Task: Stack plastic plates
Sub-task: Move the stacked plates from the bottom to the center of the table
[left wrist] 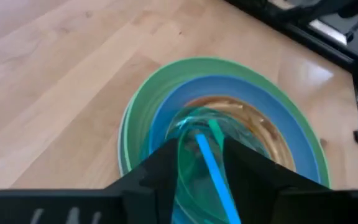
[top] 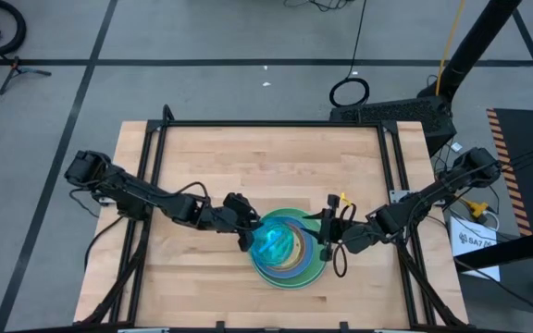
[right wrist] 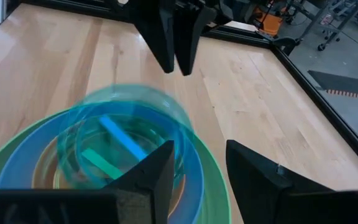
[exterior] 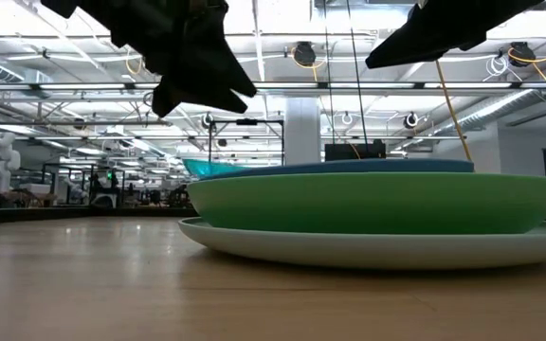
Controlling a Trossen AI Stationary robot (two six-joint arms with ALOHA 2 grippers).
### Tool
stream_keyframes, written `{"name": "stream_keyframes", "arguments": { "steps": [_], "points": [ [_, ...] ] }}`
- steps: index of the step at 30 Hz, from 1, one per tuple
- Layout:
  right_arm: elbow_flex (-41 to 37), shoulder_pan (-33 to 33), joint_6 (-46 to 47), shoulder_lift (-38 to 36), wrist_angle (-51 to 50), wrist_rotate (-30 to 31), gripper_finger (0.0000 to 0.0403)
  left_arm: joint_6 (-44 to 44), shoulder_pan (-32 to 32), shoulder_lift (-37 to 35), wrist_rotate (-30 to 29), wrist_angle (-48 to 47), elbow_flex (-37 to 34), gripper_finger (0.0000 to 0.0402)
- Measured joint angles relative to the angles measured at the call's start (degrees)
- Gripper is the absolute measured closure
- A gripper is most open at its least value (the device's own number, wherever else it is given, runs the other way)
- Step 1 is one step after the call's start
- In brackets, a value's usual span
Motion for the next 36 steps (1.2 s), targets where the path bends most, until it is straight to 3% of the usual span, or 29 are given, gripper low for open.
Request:
{"name": "stream_keyframes", "arguments": {
  "steps": [5, 12, 16, 19, 26, 32, 36],
  "points": [
    [0.0, 0.0, 3.5, 0.0, -0.1, -1.9, 0.0266, 1.5, 0.1, 0.0, -0.1, 1.3, 0.0, 0.0245],
    [0.0, 1.7, 24.1, 4.9, -0.6, -24.5, 0.0266, 6.3, -2.8, -3.1, -0.3, -3.5, 0.0, 0.0243],
    [0.0, 6.0, 32.9, 9.1, 5.9, -35.8, 0.0266, 8.1, -5.1, -6.2, -2.3, -7.2, 0.0, 0.0243],
    [0.1, 9.2, 38.7, 11.4, 12.0, -35.9, 0.0267, 9.0, -6.5, -8.6, -4.7, -9.9, 0.0, 0.0243],
    [0.0, 13.3, 52.0, 21.5, 10.1, -33.0, 0.029, 11.9, -9.0, -12.6, -7.9, -11.3, 0.0, 0.0243],
    [0.1, 13.5, 52.8, 28.6, 18.3, -29.7, 0.0315, 15.7, -9.7, -14.5, -8.7, -11.3, 0.0, 0.0243],
    [0.1, 11.9, 50.9, 30.7, 20.3, -22.7, 0.0329, 16.7, -9.7, -15.2, -9.6, -11.6, 0.1, 0.0243]
  ]
}}
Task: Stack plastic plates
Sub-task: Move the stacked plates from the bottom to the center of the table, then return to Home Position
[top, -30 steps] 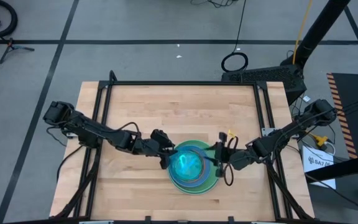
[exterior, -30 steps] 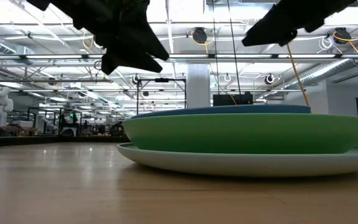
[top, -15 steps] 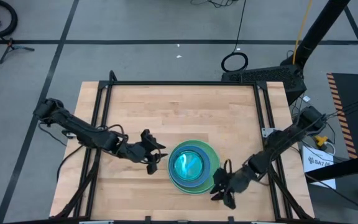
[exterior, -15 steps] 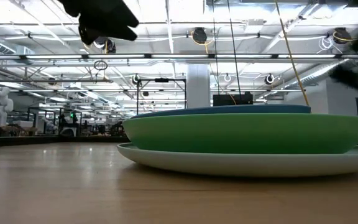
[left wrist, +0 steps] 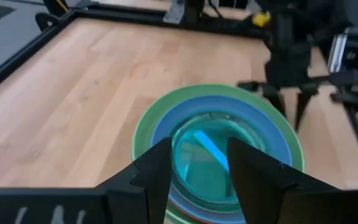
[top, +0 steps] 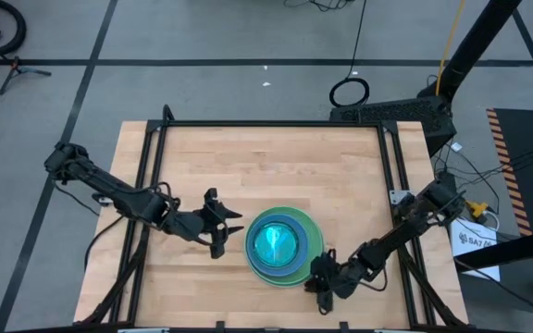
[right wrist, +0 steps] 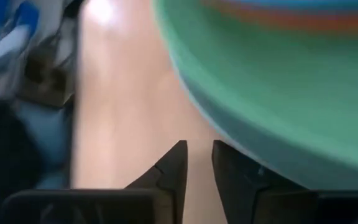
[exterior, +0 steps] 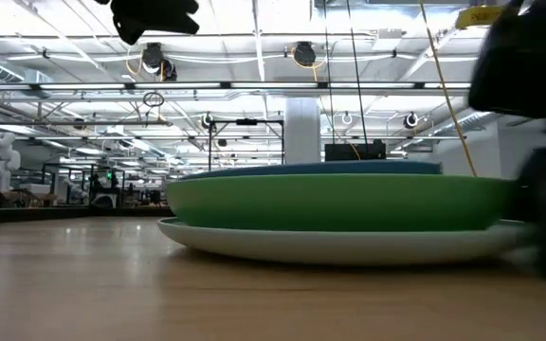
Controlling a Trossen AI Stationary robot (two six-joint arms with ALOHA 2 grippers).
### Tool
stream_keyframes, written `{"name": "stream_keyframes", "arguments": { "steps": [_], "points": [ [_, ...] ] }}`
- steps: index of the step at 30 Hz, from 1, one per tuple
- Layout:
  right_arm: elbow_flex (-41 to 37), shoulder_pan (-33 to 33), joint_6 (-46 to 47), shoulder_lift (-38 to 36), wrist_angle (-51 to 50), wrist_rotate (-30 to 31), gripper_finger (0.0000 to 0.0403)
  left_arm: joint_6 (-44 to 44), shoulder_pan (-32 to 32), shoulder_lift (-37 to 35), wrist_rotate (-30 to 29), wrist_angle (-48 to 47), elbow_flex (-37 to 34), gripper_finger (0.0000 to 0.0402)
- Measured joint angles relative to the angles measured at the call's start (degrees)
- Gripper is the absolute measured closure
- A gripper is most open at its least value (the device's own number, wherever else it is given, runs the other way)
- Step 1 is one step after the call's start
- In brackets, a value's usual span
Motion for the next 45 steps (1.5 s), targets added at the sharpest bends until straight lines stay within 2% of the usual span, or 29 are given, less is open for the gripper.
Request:
{"name": "stream_keyframes", "arguments": {
  "steps": [3, 7, 11, 14, 20, 22, 24, 27, 31, 33, 38, 45],
  "points": [
    [-0.1, -2.3, -2.8, 0.6, 1.1, 7.0, 0.0339, 0.9, 0.0, -0.9, -0.1, -0.9, -0.1, 0.0243],
    [-0.1, -7.7, -6.6, 0.5, 2.5, 13.3, 0.0352, 1.2, 0.0, -2.7, -0.3, -4.0, 0.0, 0.0243],
    [-0.1, -16.2, -10.9, 0.5, 1.2, 14.1, 0.0366, 1.7, 0.0, -3.7, -1.3, -8.0, -0.1, 0.0243],
    [-0.1, -22.5, -17.6, 0.4, 1.5, 13.3, 0.0375, 1.4, 0.0, -4.4, -3.4, -11.1, 0.0, 0.0243],
    [-0.1, -30.3, -34.4, -2.4, -0.5, -1.7, 0.0387, 5.1, -1.3, -4.4, -4.2, -16.0, -0.6, 0.0243],
    [-0.1, -32.0, -40.1, -3.6, -0.6, -6.4, 0.039, 9.4, -2.4, -4.5, -4.2, -14.4, -2.1, 0.0243],
    [-0.1, -33.8, -45.5, -5.6, -0.7, -13.7, 0.0393, 13.5, -3.3, -4.5, -3.5, -10.1, -4.9, 0.0243],
    [-0.1, -37.3, -54.7, -9.0, 0.7, -23.0, 0.0397, 18.1, -3.5, -7.5, -2.4, -5.0, -10.4, 0.0243],
    [-0.1, -42.6, -66.3, -15.0, -1.1, -26.6, 0.0401, 22.8, -0.1, -15.2, -0.8, 5.4, -17.9, 0.0243],
    [-0.7, -45.6, -70.3, -18.3, -2.5, -28.2, 0.0401, 24.5, 2.7, -19.9, 2.0, 9.8, -21.0, 0.0243],
    [-5.3, -52.6, -73.8, -26.0, -2.1, -35.8, 0.0401, 25.2, 8.9, -33.0, 5.4, 8.4, -28.0, 0.0243],
    [-16.9, -56.5, -73.0, -39.0, -1.1, -37.5, 0.0401, 25.4, 11.9, -49.8, 9.2, 5.7, -33.3, 0.0243]
  ]
}}
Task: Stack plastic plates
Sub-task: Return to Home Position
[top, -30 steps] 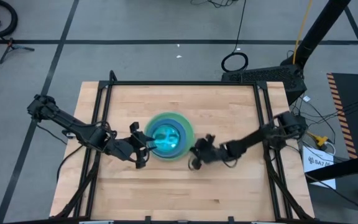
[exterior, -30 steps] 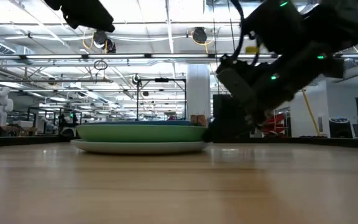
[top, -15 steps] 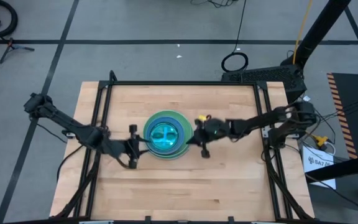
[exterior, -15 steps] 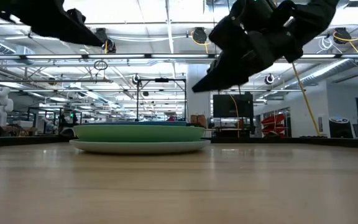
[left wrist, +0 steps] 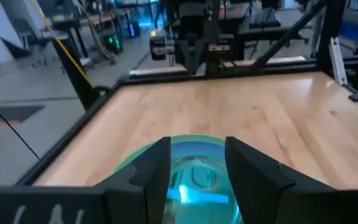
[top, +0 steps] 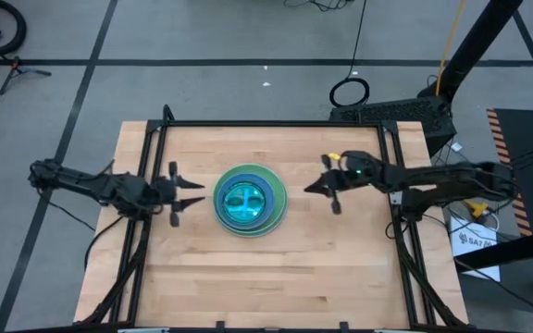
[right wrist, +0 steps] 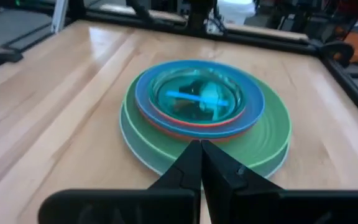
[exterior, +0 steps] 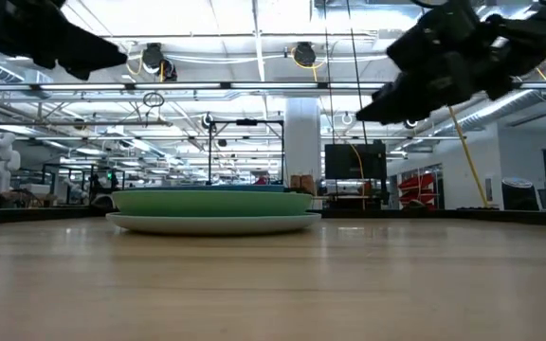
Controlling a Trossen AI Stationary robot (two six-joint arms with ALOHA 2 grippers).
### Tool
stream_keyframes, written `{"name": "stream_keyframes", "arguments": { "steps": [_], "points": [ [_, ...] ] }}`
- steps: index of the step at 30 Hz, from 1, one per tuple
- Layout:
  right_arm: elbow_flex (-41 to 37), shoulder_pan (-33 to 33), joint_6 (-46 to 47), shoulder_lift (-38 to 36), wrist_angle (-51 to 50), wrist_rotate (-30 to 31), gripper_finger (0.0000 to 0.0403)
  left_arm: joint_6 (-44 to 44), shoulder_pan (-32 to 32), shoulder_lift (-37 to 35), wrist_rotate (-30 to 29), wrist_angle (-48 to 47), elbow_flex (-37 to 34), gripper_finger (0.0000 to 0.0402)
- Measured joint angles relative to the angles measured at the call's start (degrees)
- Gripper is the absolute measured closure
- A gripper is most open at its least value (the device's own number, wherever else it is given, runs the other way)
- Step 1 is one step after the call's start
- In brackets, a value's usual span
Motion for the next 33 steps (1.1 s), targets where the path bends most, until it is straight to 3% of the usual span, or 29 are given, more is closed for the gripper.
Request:
{"name": "stream_keyframes", "arguments": {
  "steps": [12, 18, 24, 30, 33],
  "points": [
    [-19.1, -0.1, 9.3, -27.5, 3.5, 0.1, 0.0401, -0.3, 1.1, -21.4, 3.7, -7.2, -3.5, 0.0243],
    [-23.8, -0.1, 12.2, -40.7, 1.6, 0.0, 0.0401, -1.8, 1.0, -21.8, 4.6, -4.6, -6.7, 0.0243],
    [-24.0, 0.0, 8.7, -51.2, -9.6, -0.8, 0.0401, -6.8, 1.0, -21.8, 7.7, -1.7, -12.4, 0.0243],
    [-24.2, 0.0, 2.2, -57.1, -16.3, -7.3, 0.0402, -8.1, 1.0, -20.5, 8.8, -0.1, -14.0, 0.0243],
    [-24.9, 0.1, 0.5, -58.0, -16.5, -7.8, 0.0402, -8.6, 1.0, -20.5, 7.6, 0.0, -14.0, 0.0243]
  ]
}}
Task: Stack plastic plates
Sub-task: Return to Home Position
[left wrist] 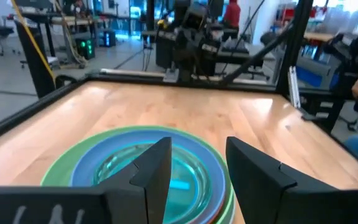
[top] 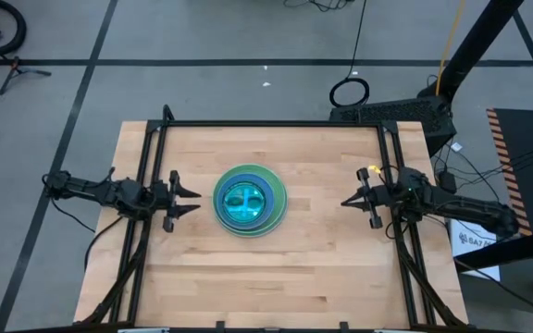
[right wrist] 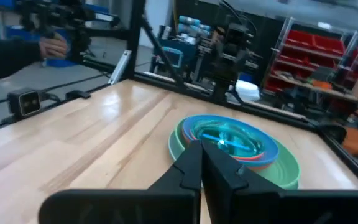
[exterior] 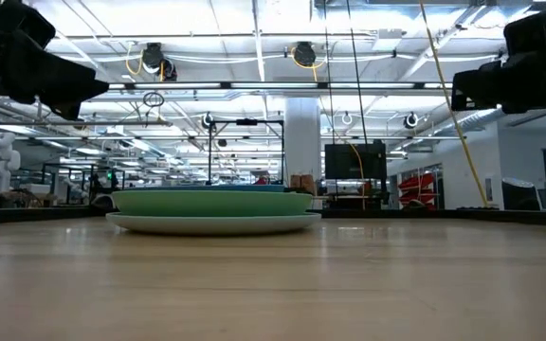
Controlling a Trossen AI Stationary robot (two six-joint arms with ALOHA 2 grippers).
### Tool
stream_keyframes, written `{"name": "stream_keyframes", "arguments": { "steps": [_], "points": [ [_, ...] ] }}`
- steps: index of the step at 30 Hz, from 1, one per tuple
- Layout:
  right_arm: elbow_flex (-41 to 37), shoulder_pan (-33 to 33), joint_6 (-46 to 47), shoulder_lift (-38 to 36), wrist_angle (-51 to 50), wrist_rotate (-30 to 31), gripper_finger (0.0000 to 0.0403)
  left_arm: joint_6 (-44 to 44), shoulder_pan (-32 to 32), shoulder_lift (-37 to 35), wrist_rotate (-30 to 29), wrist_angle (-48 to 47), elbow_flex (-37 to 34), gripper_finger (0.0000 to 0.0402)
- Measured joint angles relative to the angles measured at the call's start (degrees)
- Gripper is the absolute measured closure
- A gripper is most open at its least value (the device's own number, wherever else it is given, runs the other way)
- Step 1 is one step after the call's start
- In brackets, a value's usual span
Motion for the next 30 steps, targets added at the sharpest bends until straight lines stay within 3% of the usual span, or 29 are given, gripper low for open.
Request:
{"name": "stream_keyframes", "arguments": {
  "steps": [5, 17, 30],
  "points": [
    [0.0, 0.0, -2.5, 0.3, 0.2, -3.1, 0.0402, 2.5, 0.0, 0.1, -0.2, -1.5, 0.4, 0.0243],
    [-0.1, 0.0, 6.6, 0.3, 0.3, 0.5, 0.0394, 2.7, 0.0, 0.1, -0.4, -1.5, 0.4, 0.0243],
    [-0.1, 0.0, 6.7, 0.3, 0.3, 0.5, 0.0392, 2.7, 0.0, 0.1, -0.4, -1.5, 0.4, 0.0243]
  ]
}}
